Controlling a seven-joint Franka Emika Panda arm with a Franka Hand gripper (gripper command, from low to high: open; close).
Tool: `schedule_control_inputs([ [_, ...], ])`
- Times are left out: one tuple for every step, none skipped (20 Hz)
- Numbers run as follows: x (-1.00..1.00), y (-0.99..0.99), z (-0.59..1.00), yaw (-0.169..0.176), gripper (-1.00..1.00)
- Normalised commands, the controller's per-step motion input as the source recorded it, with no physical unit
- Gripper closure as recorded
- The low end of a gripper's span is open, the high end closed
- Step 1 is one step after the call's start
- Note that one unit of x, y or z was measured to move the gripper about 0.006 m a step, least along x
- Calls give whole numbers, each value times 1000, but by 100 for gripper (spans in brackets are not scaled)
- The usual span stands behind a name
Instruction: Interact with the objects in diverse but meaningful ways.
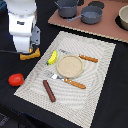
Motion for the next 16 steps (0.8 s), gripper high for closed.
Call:
schedule_control_inputs([
  [0, 9, -166, 28, -100],
  [0, 37, -197, 27, -100],
  [-31, 94, -243, 32, -100],
  [-71, 89, -283, 41, -100],
  [-74, 74, -294, 39, -100],
  [-80, 83, -306, 34, -100],
  [-54, 71, -320, 33, -100],
  [-49, 49, -343, 33, -100],
  [-77, 69, -343, 33, -100],
  [-134, 74, -351, 34, -100],
  [-254, 106, -340, 35, -100],
  [-331, 103, -343, 39, -100],
  [-343, 129, -337, 48, -100],
  [-346, 126, -357, 55, -100],
  [-346, 94, -360, 58, -100],
  [-354, 89, -357, 55, -100],
])
